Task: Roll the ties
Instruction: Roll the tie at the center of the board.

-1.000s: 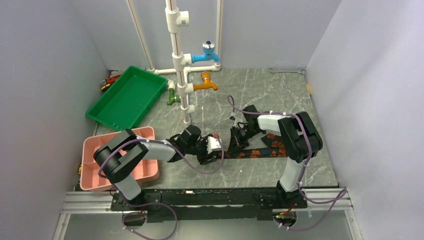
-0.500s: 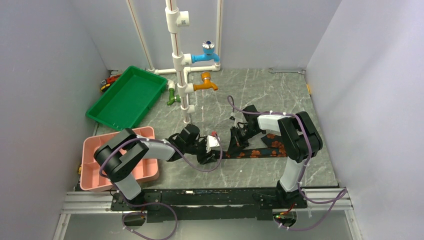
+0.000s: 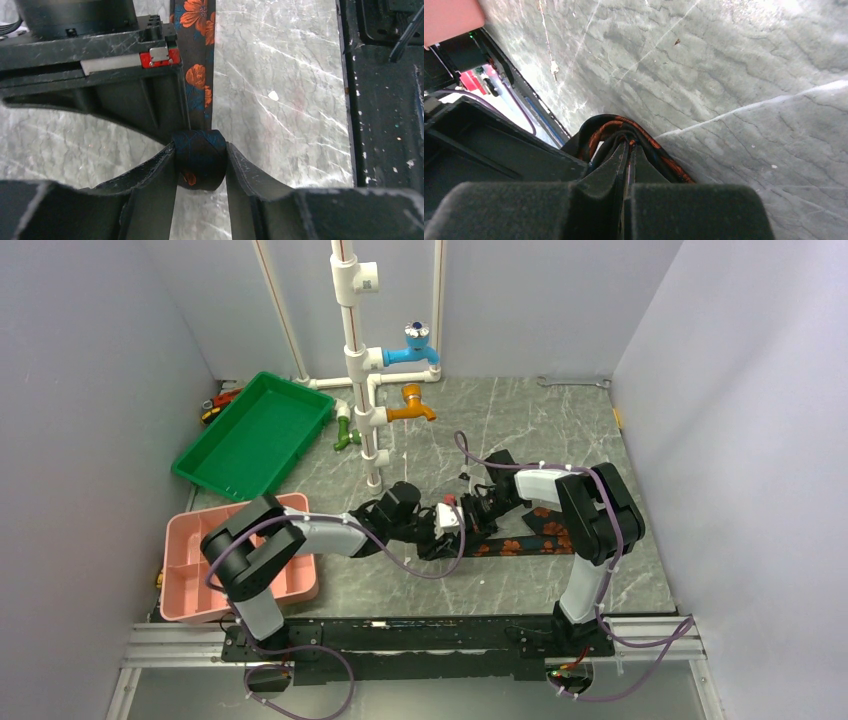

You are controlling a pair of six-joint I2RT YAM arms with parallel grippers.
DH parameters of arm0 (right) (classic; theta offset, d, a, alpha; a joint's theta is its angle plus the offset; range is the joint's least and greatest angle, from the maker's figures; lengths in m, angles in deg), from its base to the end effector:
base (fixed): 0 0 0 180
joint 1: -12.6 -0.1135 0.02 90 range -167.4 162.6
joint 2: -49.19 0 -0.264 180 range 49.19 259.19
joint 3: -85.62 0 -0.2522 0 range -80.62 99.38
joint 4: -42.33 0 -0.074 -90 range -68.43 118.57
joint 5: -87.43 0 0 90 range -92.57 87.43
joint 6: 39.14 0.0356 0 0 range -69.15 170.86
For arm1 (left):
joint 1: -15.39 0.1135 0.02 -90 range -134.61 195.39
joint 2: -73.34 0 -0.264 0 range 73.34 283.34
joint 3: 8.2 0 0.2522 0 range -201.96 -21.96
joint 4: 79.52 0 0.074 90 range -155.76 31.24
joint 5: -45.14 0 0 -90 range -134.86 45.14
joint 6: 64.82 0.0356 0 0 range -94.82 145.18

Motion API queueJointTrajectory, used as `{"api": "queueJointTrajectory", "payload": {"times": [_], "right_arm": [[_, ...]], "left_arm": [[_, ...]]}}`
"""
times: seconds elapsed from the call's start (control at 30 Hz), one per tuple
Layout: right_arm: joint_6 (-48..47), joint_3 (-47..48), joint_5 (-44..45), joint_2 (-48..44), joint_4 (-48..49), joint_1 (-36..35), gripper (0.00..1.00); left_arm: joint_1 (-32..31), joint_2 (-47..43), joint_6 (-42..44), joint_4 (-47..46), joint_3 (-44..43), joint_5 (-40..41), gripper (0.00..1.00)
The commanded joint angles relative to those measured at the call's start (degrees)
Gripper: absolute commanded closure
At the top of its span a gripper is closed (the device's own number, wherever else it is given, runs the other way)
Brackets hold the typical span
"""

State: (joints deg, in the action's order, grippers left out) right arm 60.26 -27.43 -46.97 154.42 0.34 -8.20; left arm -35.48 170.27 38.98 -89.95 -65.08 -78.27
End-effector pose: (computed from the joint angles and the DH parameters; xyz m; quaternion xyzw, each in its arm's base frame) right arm 0.2755 0.1313 0.1140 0.1235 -0.9148 -0.3839 0.0223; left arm 0.1963 -0.2723 0.1620 0.5649 0.6222 -0.3887 0.3777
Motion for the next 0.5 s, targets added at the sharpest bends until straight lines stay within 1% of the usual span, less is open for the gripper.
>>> {"api": "queueJointTrajectory", "payload": {"times": [0.0, 0.17, 0.27, 0.33, 0.47], "right_arm": [[-2.56, -0.44, 8.3, 1.95, -0.17, -0.72, 1.0], [-2.22, -1.04, 7.39, 1.48, 0.21, -0.71, 1.0], [-2.01, -1.16, 6.77, 1.17, 0.32, -0.74, 1.0], [-1.78, -1.11, 6.24, 0.91, 0.17, -0.74, 1.0], [-1.17, -0.8, 3.84, -0.76, -0.52, -0.37, 1.0]], "left_arm": [[-0.98, 4.48, -1.72, -2.21, -3.19, 1.02, 0.56], [-1.0, 7.68, 0.56, -2.95, -1.57, 4.07, 0.53], [-1.09, 8.6, 1.66, -2.4, -0.58, 4.78, 0.54], [-1.02, 8.91, 2.43, -1.79, -0.11, 5.63, 0.57], [-0.98, 8.79, 3.92, 2.76, -0.2, 7.89, 0.64]]}}
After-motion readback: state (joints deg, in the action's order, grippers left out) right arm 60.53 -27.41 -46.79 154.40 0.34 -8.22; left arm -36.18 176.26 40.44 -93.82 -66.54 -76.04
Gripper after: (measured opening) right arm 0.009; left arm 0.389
